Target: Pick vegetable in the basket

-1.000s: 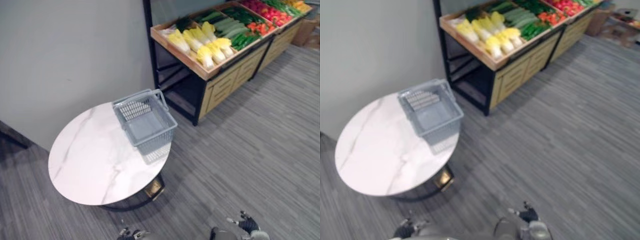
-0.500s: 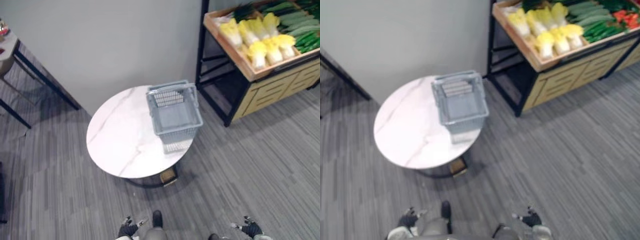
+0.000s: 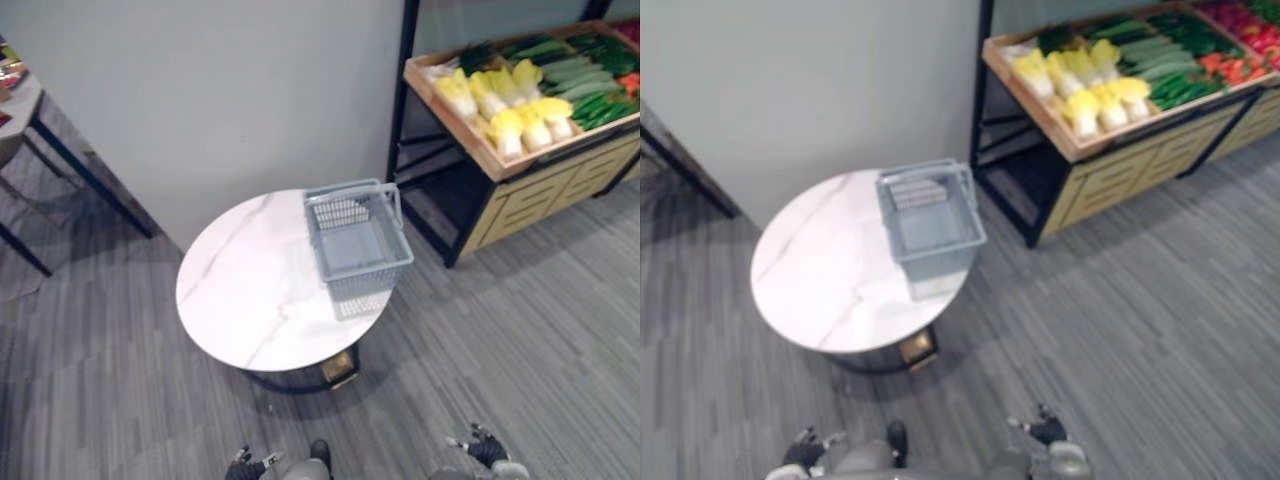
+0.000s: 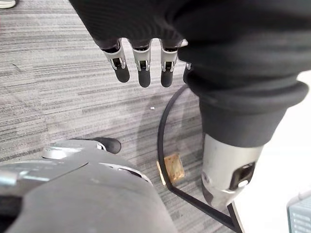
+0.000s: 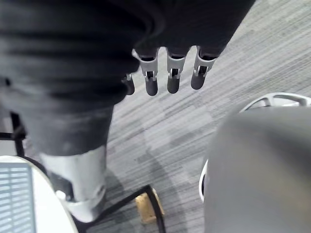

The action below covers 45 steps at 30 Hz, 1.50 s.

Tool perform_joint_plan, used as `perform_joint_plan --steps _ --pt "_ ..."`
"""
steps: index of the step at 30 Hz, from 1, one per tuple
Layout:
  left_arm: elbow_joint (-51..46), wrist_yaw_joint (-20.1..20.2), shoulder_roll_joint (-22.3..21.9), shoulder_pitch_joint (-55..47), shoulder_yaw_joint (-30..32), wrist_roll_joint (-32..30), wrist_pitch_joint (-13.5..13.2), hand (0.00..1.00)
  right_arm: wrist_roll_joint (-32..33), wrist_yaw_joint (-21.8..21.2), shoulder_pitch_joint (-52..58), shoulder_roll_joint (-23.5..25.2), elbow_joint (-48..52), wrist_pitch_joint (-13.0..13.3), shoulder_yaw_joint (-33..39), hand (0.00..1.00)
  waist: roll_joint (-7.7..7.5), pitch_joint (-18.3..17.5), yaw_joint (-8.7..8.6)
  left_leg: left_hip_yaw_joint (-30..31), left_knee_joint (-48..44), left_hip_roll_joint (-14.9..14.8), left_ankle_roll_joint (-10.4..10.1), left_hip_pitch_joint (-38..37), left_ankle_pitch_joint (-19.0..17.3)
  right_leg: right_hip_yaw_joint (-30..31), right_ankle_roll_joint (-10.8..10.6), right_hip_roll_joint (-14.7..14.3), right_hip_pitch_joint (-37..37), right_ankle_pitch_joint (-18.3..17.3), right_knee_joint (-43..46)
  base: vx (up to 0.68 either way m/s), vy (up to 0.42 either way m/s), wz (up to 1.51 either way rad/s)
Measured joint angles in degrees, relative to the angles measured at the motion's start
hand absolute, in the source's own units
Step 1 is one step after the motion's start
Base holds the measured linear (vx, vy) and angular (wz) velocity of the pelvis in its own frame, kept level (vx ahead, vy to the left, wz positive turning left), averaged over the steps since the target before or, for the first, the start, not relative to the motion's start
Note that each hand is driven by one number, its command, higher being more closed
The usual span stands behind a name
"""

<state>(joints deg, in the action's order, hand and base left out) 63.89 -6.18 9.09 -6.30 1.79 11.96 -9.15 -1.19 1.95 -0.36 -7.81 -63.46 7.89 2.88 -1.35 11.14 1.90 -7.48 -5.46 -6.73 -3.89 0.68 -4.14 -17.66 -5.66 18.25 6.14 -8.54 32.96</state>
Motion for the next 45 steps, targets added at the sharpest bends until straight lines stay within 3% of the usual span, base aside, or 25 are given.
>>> perform_joint_plan --steps 2,5,7,8,9,13,16,18,19,20,21,22,24,25,27,28,29,30,33,37,40,41,42,43,45 --pt "0.0 0.0 0.4 0.4 -0.2 -1.3 0.4 0.00 0.1 0.0 0.2 0.7 0.0 0.2 0.1 0.00 -0.38 0.0 -0.09 2.4 -0.8 -2.7 -0.5 0.0 -0.8 0.1 0.0 -3.7 0.3 -0.4 -7.9 0.05 -0.018 0.42" --pt "0.1 0.1 0.6 0.6 -0.2 -2.1 0.5 0.00 1.0 0.0 0.3 0.9 0.0 0.3 0.3 0.00 -0.56 0.1 -0.29 6.4 -1.2 -4.5 -1.8 0.1 -1.7 3.4 -2.5 -6.2 0.7 1.7 -20.0 0.12 -0.110 0.60" --pt "0.0 0.1 1.0 0.3 0.9 -2.1 0.5 0.00 1.2 -0.1 0.5 1.3 -0.1 0.3 0.1 0.00 -2.02 0.1 -0.24 8.2 -1.6 -4.0 -3.1 0.1 -2.5 5.6 -3.5 -6.4 0.3 2.3 -25.6 0.16 -0.230 0.64" --pt "0.3 -0.1 1.9 0.0 1.2 -2.1 0.6 0.00 1.3 -0.4 0.8 2.1 -0.5 0.2 0.1 0.00 -3.86 -0.2 -0.39 8.8 -1.4 -2.7 -4.5 -0.2 -2.7 6.4 -3.0 -5.6 0.5 5.4 -26.3 0.18 -0.299 0.60" --pt "1.0 -0.1 1.7 0.0 1.7 -2.1 0.6 0.00 1.2 -0.7 0.7 1.8 -0.4 0.2 0.4 0.00 -3.78 -0.5 -0.50 9.9 0.6 -3.5 -5.7 -1.9 -2.3 6.5 -2.7 -6.5 0.9 8.2 -23.6 0.19 -0.309 0.53" --pt "1.9 -0.1 -1.5 -0.7 2.7 -2.2 0.8 0.00 1.1 -1.3 0.3 -0.6 -0.4 0.1 0.1 0.00 0.99 -1.7 -0.21 11.2 5.7 -8.7 -7.6 -2.7 0.9 3.5 -0.1 -10.7 2.6 5.2 -21.5 0.22 -0.246 0.20" --pt "2.1 -0.2 -1.7 -0.6 4.4 -2.2 0.9 0.00 1.1 -1.3 0.4 -1.1 -0.5 0.0 0.0 0.00 1.39 -1.9 -0.35 10.5 4.4 -8.8 -8.3 -2.2 3.4 1.7 0.3 -10.8 1.9 2.1 -19.9 0.21 -0.158 0.33" --pt "2.0 -0.2 -1.5 -0.5 5.1 -2.1 1.0 0.00 1.1 -1.3 0.3 -0.4 -0.7 0.0 -1.0 0.00 0.07 -1.6 -0.31 11.5 -4.4 -7.7 -8.3 2.4 3.4 0.3 0.9 -9.9 0.1 1.2 -20.5 0.19 -0.132 0.41" --pt "1.2 -0.2 -1.5 -0.5 5.3 -1.8 0.8 0.00 1.0 -1.3 0.3 -0.3 -0.7 0.0 -1.8 0.00 -0.29 -1.5 -0.22 11.6 -13.2 -7.4 -8.3 6.5 3.4 -0.6 0.9 -10.0 -1.9 1.6 -21.8 0.25 -0.166 0.41" --pt "1.0 -0.2 -2.1 0.0 5.2 -1.8 0.9 0.00 1.0 -1.2 0.3 -1.2 -0.6 0.1 -2.9 0.00 0.88 -0.6 -0.31 11.8 -23.4 -8.0 -9.9 10.4 4.8 -1.9 1.0 -10.4 -5.4 1.8 -23.0 0.25 -0.142 0.34" --pt "1.0 -0.2 -2.1 0.2 5.2 -1.8 0.9 0.00 1.0 -1.2 0.3 -1.7 -0.7 0.2 -3.6 0.00 1.01 -0.3 -0.24 11.8 -26.4 -8.0 -11.1 11.5 6.6 -2.2 1.1 -10.5 -6.7 1.9 -23.6 0.24 -0.086 0.25" --pt "0.9 -0.3 -1.9 0.2 5.2 -1.8 0.7 0.00 1.0 -1.2 0.5 -1.8 -0.9 0.2 -4.5 0.00 0.26 0.0 0.09 11.0 -30.3 -7.7 -11.1 13.7 9.6 -2.3 1.4 -9.9 -8.8 2.1 -25.3 0.13 -0.023 0.06" --pt "0.9 -0.4 -1.9 0.2 4.9 -1.6 0.5 0.00 0.4 -1.1 0.3 -2.2 -0.4 0.2 -5.4 0.00 0.68 0.1 -0.14 8.1 -29.8 -7.7 -10.9 14.4 6.6 -2.4 1.4 -9.1 -9.6 2.1 -26.9 0.10 0.014 -0.03" --pt "1.0 -0.4 -2.0 0.3 4.6 -1.6 0.6 0.00 -0.2 -1.2 0.3 -2.5 -0.4 0.2 -5.6 0.00 0.97 0.1 -0.29 5.6 -25.9 -7.5 -10.4 14.5 4.2 -2.3 1.1 -8.8 -9.4 2.4 -27.3 0.12 0.060 -0.04" --pt "1.0 -0.6 -2.1 0.3 4.3 -1.9 0.5 0.00 -0.7 -1.2 0.3 -2.5 -0.3 0.1 -5.5 0.00 1.26 0.2 -0.29 4.4 -17.9 -7.1 -9.2 13.3 3.8 -2.3 0.7 -8.7 -9.4 2.6 -27.8 0.13 0.091 -0.03" --pt "1.1 -0.8 -2.2 0.3 4.1 -2.0 0.6 0.00 -1.2 -1.2 0.2 -2.8 -0.4 0.1 -5.6 0.00 1.70 0.2 -0.28 4.6 -9.2 -6.8 -6.8 11.1 6.0 -2.4 0.4 -8.8 -9.4 2.7 -27.9 0.16 0.165 -0.10" --pt "1.2 -1.0 -2.5 0.3 3.9 -2.1 0.6 0.00 -1.3 -1.1 0.4 -3.2 -0.4 0.0 -5.6 0.00 3.25 -0.1 -0.24 4.7 -3.5 -6.8 -5.4 8.9 8.3 -2.4 -0.4 -9.1 -9.5 3.0 -28.3 0.17 0.188 -0.07" --pt "1.3 -1.1 -2.3 0.4 3.6 -2.1 0.6 0.00 -1.3 -1.2 0.3 -3.4 -0.3 0.0 -5.7 0.00 3.10 -0.1 -0.25 4.8 -1.6 -6.3 -5.6 8.1 8.1 -2.5 -1.3 -8.9 -9.6 3.6 -29.0 0.16 0.203 0.07" --pt "1.0 -1.6 -0.7 2.5 1.9 -2.1 0.6 0.00 -3.0 -1.2 -1.1 -1.8 0.2 0.3 -7.4 0.00 0.64 0.5 -0.58 4.4 2.2 -2.8 -5.5 7.9 8.0 -3.6 -3.8 -6.2 -9.4 5.1 -31.3 0.12 0.194 0.23" --pt "1.0 -2.1 -0.1 2.0 -0.3 -2.1 0.6 0.00 -3.5 -1.4 -1.1 -0.7 2.4 0.5 -10.2 0.00 0.42 0.3 -0.15 1.2 2.6 -2.0 -4.3 3.7 6.4 -1.1 -4.3 -4.5 -10.4 5.3 -30.6 -0.01 0.104 -0.39" --pt "0.8 -2.1 0.8 2.1 -2.0 -2.2 0.5 0.00 -4.8 -1.4 -1.0 -0.6 3.3 0.6 -11.5 0.00 -0.27 0.2 -0.26 -1.4 4.2 -0.7 -3.4 2.2 5.5 0.8 -5.0 -2.1 -6.5 2.0 -23.8 -0.07 0.055 -0.28" --pt "0.4 -2.1 1.2 1.8 -2.1 -2.1 0.5 0.00 -5.1 -1.5 -0.6 -0.7 4.7 0.3 -12.5 0.00 -1.75 0.3 -0.27 -1.4 5.3 0.1 -3.1 1.8 5.4 1.3 -4.8 -1.0 -4.7 1.0 -19.8 -0.09 0.063 -0.15" --pt "0.0 -2.1 1.3 1.7 -2.6 -2.1 0.5 0.00 -5.3 -1.6 -0.7 -0.7 5.4 0.2 -13.3 0.00 -1.54 0.2 -0.22 -1.4 5.7 0.1 -3.1 1.5 5.4 1.3 -4.4 -0.6 -3.7 0.8 -17.7 -0.07 0.008 -0.22" --pt "-0.5 -2.1 2.1 1.3 -3.2 -2.1 0.5 0.00 -5.7 -1.9 -1.0 -0.3 7.5 0.0 -15.6 0.00 -3.11 0.4 0.07 -1.4 6.6 0.3 -3.1 1.0 5.9 0.9 -4.3 -0.2 -2.3 0.8 -15.4 -0.07 -0.003 -0.16" --pt "-0.4 -2.0 3.1 1.1 -3.6 -2.1 0.5 0.00 -6.1 -2.3 -1.1 0.8 9.4 0.0 -17.5 0.00 -4.28 0.1 0.22 -1.4 7.6 0.4 -3.1 1.0 6.9 0.7 -4.5 -0.9 -2.6 1.0 -18.0 -0.05 0.002 -0.09"
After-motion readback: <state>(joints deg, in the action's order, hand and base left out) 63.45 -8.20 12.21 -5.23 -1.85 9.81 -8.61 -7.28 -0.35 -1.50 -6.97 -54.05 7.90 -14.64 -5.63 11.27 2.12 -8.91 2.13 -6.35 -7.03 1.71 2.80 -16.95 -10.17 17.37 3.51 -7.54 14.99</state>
